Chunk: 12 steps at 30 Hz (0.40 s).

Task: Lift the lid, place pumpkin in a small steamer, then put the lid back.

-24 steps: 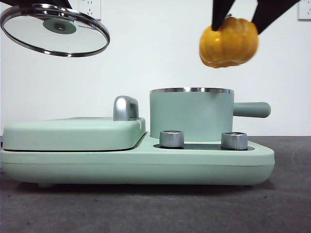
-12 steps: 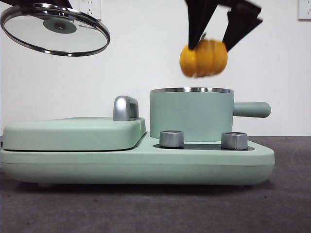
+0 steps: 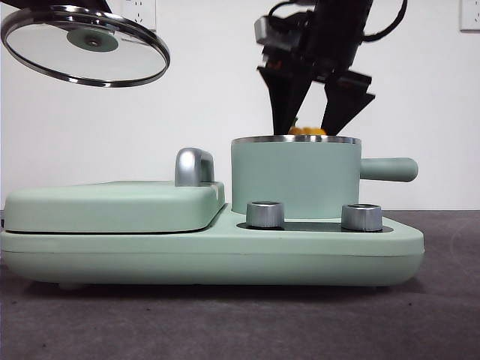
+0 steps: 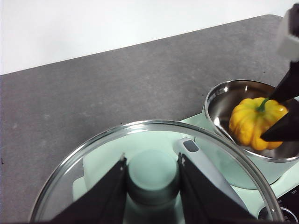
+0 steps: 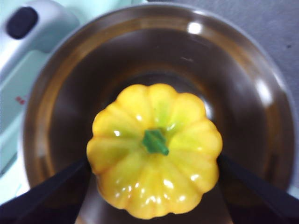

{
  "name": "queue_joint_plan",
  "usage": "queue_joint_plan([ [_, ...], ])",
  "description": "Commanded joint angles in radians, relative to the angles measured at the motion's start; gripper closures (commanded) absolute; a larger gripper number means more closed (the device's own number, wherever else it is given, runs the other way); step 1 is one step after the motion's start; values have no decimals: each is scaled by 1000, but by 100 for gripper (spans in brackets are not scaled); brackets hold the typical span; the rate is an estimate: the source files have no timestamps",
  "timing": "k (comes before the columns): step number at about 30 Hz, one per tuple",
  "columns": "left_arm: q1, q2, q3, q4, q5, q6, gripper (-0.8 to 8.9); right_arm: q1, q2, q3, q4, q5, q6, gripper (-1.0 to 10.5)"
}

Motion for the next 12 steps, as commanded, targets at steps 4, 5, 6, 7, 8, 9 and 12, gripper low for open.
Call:
queue_joint_plan([
  [4, -2, 0, 15, 32, 2, 0, 806, 6, 63, 31, 39, 0, -28, 574],
  [5, -2, 0, 15, 32, 2, 0, 806, 6, 66, 31, 44, 0, -28, 574],
  [6, -2, 0, 15, 31, 2, 0, 806, 6, 71, 31, 49, 0, -28, 574],
  [7, -2, 0, 15, 31, 2, 0, 806, 6, 72, 31, 52, 0, -28, 574],
  [8, -2, 0, 15, 30, 2, 0, 806, 6, 72, 31, 57, 0, -28, 574],
  [9, -2, 0, 15, 28, 2, 0, 806, 6, 72, 31, 64, 0, -28, 574],
  [12, -2, 0, 15, 26, 2, 0, 806, 6, 72, 31, 82, 0, -28, 574],
])
